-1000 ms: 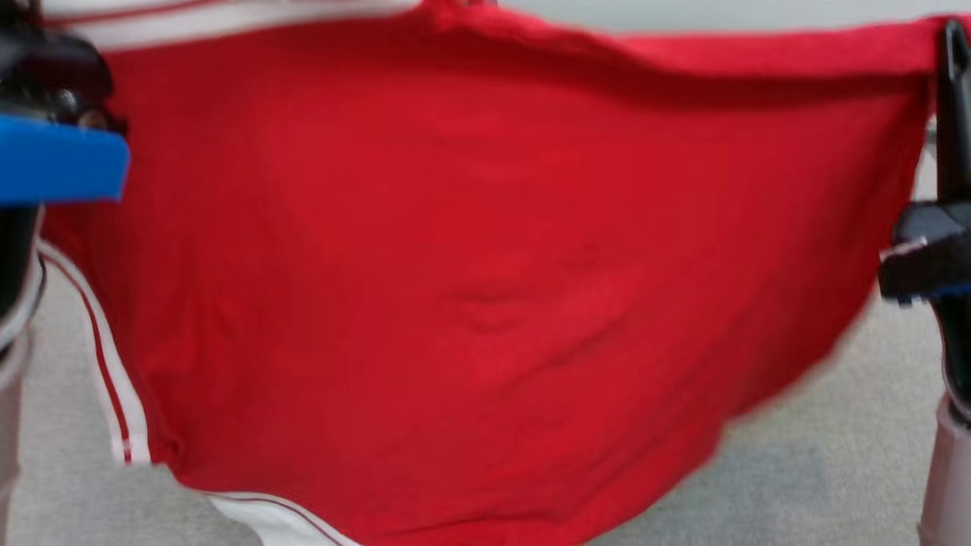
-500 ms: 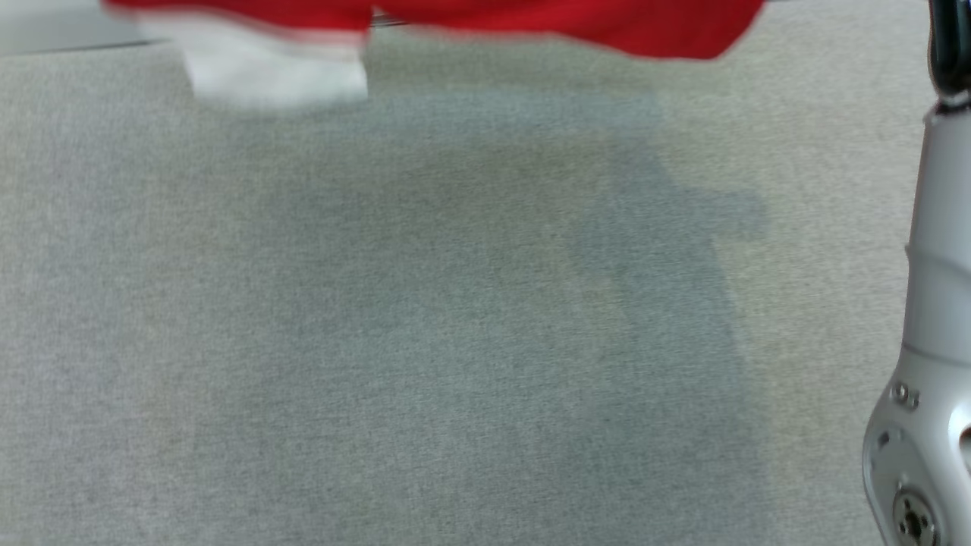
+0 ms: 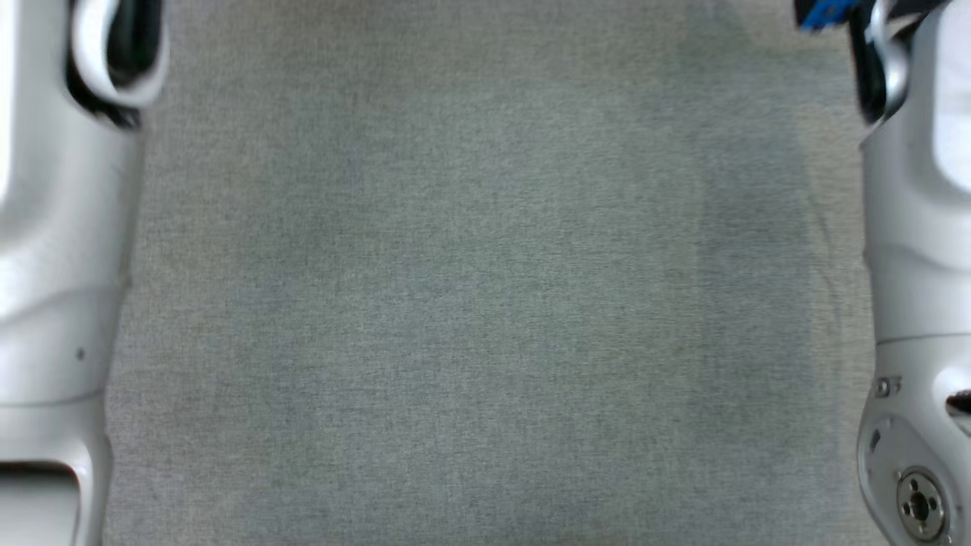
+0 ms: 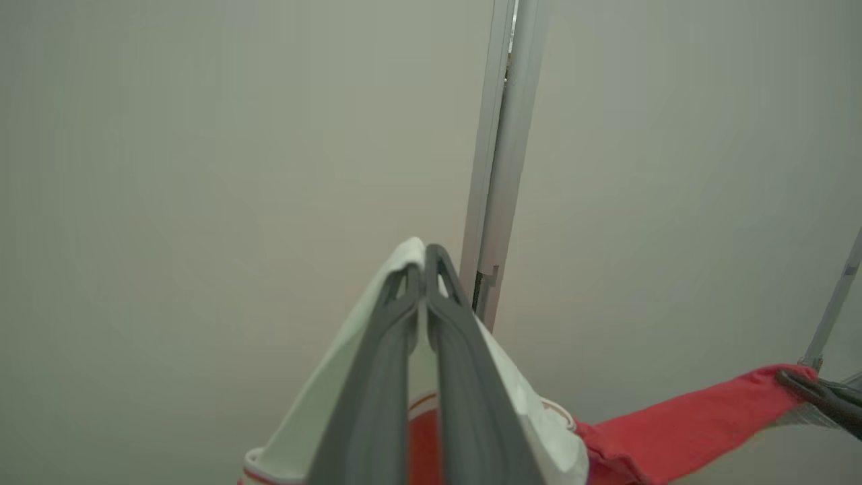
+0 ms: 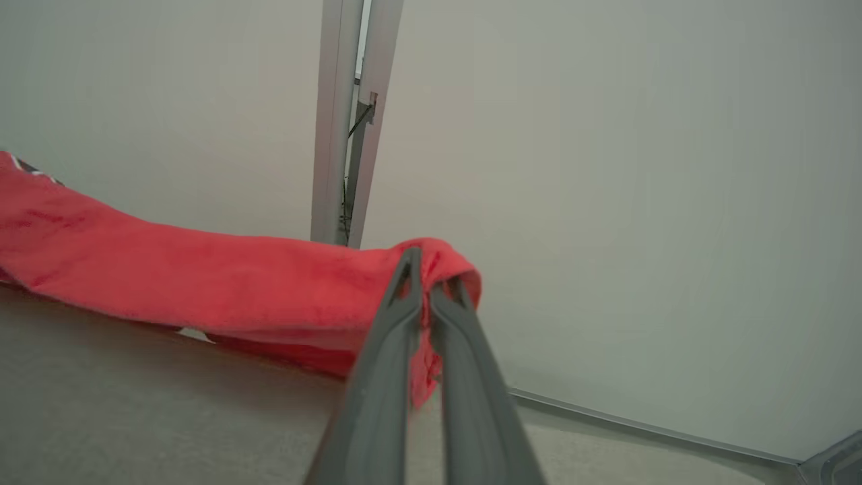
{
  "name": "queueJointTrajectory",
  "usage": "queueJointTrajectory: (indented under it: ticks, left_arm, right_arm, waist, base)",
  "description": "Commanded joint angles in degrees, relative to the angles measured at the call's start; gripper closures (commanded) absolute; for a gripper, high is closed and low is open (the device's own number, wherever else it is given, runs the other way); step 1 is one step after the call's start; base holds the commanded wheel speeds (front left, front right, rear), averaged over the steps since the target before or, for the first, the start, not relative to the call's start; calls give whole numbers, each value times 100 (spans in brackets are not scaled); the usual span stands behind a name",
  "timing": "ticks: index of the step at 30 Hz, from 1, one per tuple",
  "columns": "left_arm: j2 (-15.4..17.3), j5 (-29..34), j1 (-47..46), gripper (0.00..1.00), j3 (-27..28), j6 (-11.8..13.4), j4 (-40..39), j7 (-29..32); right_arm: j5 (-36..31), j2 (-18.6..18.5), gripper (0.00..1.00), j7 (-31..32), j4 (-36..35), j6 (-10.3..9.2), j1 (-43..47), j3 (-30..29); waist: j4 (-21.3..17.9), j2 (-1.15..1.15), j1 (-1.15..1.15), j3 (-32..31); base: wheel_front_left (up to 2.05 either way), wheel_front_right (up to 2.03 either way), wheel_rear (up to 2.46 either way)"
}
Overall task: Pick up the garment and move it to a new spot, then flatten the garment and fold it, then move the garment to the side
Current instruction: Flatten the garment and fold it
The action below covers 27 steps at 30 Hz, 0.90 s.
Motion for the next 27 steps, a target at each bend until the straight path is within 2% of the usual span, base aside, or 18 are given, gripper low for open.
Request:
queueJointTrajectory:
  ticks: [1, 6, 12, 19, 27]
  left_arm:
    - [-15, -56, 197, 100, -2, -35, 0, -124]
    - [37, -233, 1107, 100, 50, -84, -192, -557]
    - [18, -409, 2310, 100, 157, 20, -698, -940]
    - [-9, -504, 3764, 100, 307, 179, -1583, -1125]
    - [60, -570, 5540, 100, 300, 382, -2571, -1144]
  right_arm:
    - [51, -12, 100, -145, 152, -2, 110, 30]
    - [190, -14, 100, -627, 665, -2, 451, 3]
    - [405, -12, 100, -909, 766, -2, 976, -198]
    - [1120, -13, 100, -968, 302, -2, 1826, 51]
    - [1888, -12, 100, -957, -548, -2, 3394, 421]
  waist:
    - [105, 0, -2, 140]
    - [122, 0, -2, 176]
    - [161, 0, -2, -13]
    - [150, 0, -2, -535]
    - [127, 0, -2, -1454]
  base:
    - [0, 0, 0]
    - [0, 0, 0]
    - [0, 0, 0]
    - [0, 0, 0]
    - [0, 0, 0]
